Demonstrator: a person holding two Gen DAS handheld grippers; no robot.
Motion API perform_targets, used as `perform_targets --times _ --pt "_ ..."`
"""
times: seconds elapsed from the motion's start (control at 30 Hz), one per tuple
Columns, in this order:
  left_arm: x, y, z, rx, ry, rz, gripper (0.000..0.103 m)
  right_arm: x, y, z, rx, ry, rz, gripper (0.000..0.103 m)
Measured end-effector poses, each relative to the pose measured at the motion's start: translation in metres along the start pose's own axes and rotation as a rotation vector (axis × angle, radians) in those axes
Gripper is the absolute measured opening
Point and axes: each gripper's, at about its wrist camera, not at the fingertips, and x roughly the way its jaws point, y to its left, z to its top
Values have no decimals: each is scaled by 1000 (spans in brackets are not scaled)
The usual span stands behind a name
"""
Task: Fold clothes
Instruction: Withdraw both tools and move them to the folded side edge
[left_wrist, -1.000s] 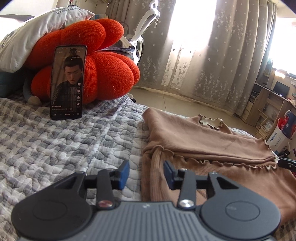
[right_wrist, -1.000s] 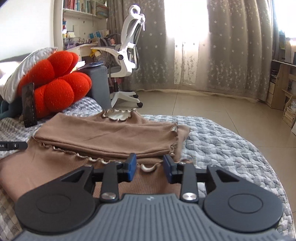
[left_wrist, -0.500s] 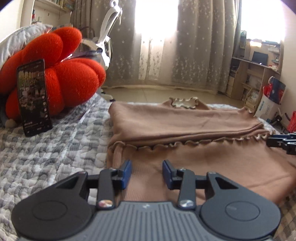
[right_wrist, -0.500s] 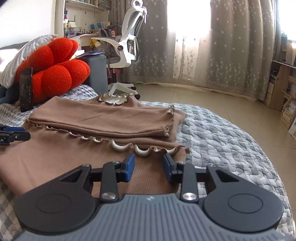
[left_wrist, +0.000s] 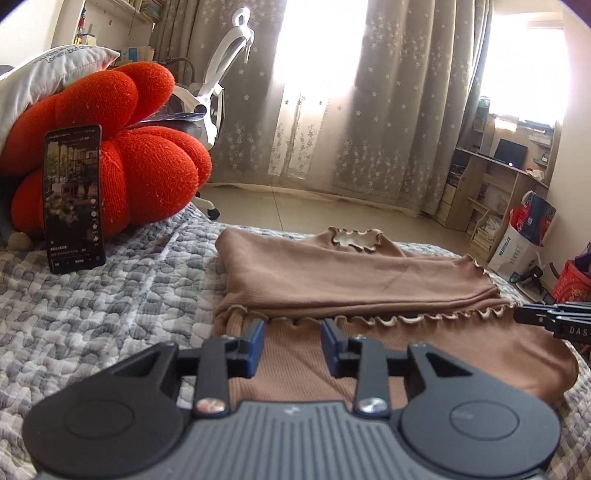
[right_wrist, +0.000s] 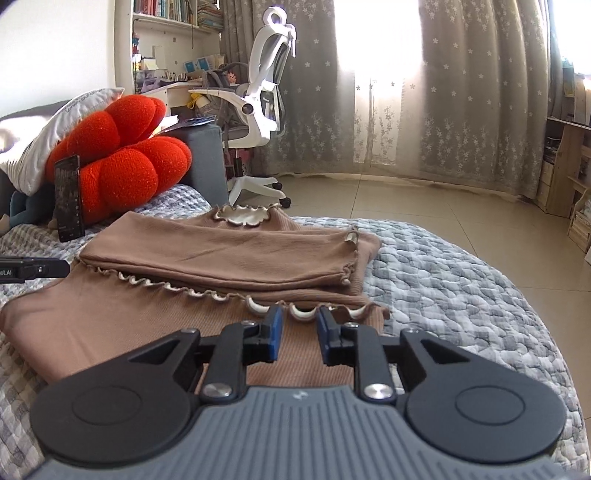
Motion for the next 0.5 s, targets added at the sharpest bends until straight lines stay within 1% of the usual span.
perform_targets --times 0.07,0.13,0.2,0.23,0.27,0.3,0.33,0.4,0.5 --pt "7 6 -9 2 34 12 33 9 -1 -6 -24 40 -21 24" --pt "4 15 -10 -35 32 -4 32 9 -12 -9 -5 37 -28 22" --pt "-1 20 -5 -66 32 -5 31 3 -20 -5 20 26 -39 22" --pt "-5 20 -2 -69 31 0 33 -2 -21 -3 27 15 -45 26" --pt "-9 19 0 -59 27 14 36 -6 -23 0 34 6 -48 28" --pt "-13 17 2 -39 21 31 43 -10 -24 2 39 3 -42 29" --pt "-17 15 4 -22 16 33 44 -13 -25 4 43 4 -32 29" --pt "-26 12 9 -3 11 14 44 -19 -21 8 48 13 -8 29" --pt "-34 -5 13 28 7 -66 44 -28 -2 12 27 20 51 30"
